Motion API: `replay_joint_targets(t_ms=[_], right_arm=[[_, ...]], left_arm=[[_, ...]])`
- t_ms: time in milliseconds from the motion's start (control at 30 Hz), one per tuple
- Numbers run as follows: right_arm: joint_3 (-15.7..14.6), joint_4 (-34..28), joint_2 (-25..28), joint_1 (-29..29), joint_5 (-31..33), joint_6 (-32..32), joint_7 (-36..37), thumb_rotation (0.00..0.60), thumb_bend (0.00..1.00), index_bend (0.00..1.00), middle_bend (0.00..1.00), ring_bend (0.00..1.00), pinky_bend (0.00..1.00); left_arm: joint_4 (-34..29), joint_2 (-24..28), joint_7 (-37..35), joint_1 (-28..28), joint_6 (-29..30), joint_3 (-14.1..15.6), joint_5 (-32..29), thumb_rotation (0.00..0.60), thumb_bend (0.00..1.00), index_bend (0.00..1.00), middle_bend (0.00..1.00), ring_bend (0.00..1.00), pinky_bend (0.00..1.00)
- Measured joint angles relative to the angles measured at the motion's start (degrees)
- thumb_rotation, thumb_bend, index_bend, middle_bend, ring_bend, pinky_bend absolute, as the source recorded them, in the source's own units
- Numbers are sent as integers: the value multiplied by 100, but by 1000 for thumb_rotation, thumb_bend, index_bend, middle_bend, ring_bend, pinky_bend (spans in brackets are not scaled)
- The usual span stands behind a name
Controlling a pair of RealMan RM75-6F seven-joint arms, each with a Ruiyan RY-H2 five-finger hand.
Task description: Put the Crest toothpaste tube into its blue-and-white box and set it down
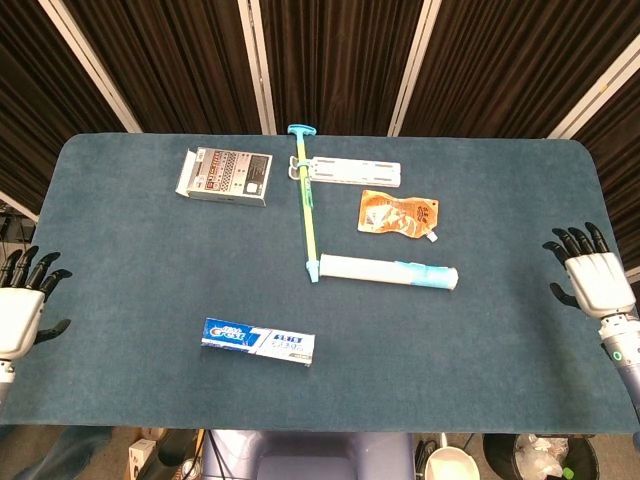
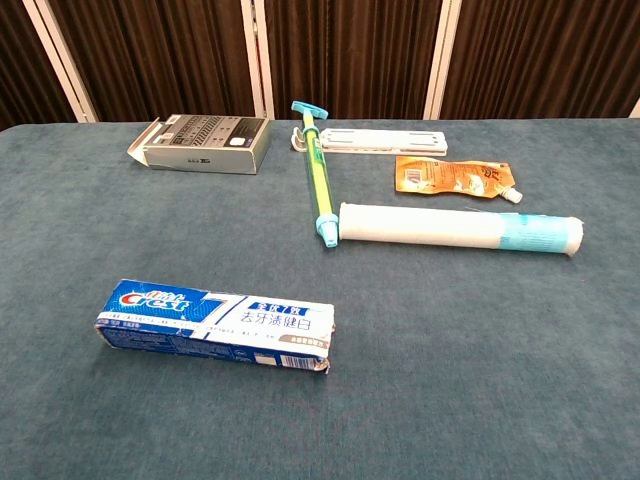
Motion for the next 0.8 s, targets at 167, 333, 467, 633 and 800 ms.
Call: replay_joint_targets(t_ms=[167,333,467,633,800], right_arm=[[-26,-4,20,-58,-57,96,78,600,292,264,154,118,0],[-47,-75,16,-40,-114,98,50,600,292,263,154,118,0],[-34,-183,11,-46,-116,109,-52,600,292,263,154,118,0],[-25,-299,71,-75,-88,101,-222,600,292,263,154,118,0],[17,-268,125,-132,30,63,-156,600,292,263,154,118,0]], left_arm=[[61,-30,-5,-15,-190,-10,-86,600,162,280,124,15,62],[251,-118,40,-26,-354,15,-108,600,163,280,121,15,62],[319,-147,49,-44,-369,18,-32,600,163,280,123,15,62],[361,-161,-140,-60,-371,-26,3,600,163,280,124,15,62],[427,-198,-234,-62,-409,-28,46,600,163,280,120,15,62]])
